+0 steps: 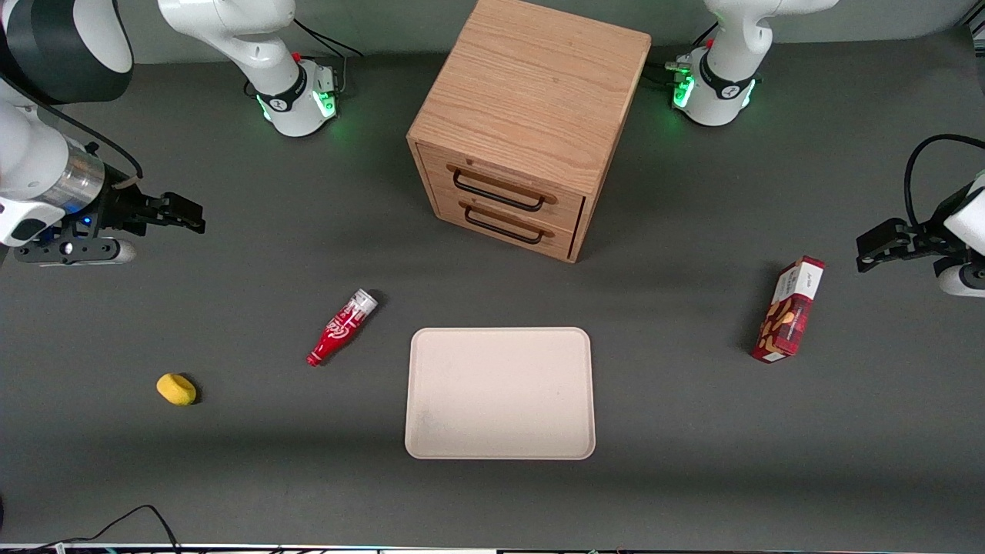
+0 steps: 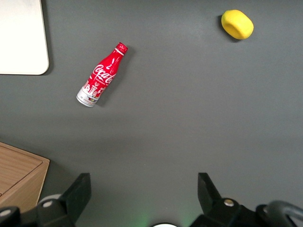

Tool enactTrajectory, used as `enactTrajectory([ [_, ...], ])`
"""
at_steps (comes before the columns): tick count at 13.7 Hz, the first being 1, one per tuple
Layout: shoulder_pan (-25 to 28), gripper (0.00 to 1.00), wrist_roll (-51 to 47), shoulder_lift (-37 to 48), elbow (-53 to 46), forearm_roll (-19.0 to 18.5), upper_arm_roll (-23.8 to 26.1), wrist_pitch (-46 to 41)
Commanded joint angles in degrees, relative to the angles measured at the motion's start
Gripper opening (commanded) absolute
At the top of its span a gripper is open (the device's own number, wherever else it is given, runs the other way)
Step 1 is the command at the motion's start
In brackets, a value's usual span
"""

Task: Place coke bottle on tray
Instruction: 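Move the right gripper toward the red Coca-Cola bottle lying on the table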

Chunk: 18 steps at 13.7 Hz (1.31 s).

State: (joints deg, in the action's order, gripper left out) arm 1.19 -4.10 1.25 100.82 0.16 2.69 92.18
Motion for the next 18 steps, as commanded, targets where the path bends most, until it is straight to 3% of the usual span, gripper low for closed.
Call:
enactTrajectory([
  [1,0.7,1.0,0.3,-1.1,-2.0,0.3,-0.6,-1.2],
  [6,0.9,1.0,0.4,-3.8,-6.9,0.4,-0.5,-5.4],
  [12,0.8,1.0,0.2,-5.4,-5.6,0.7,-0.3,-4.1],
  [18,0.8,1.0,-3.4,-5.8,7.9,2.5,0.5,14.3],
])
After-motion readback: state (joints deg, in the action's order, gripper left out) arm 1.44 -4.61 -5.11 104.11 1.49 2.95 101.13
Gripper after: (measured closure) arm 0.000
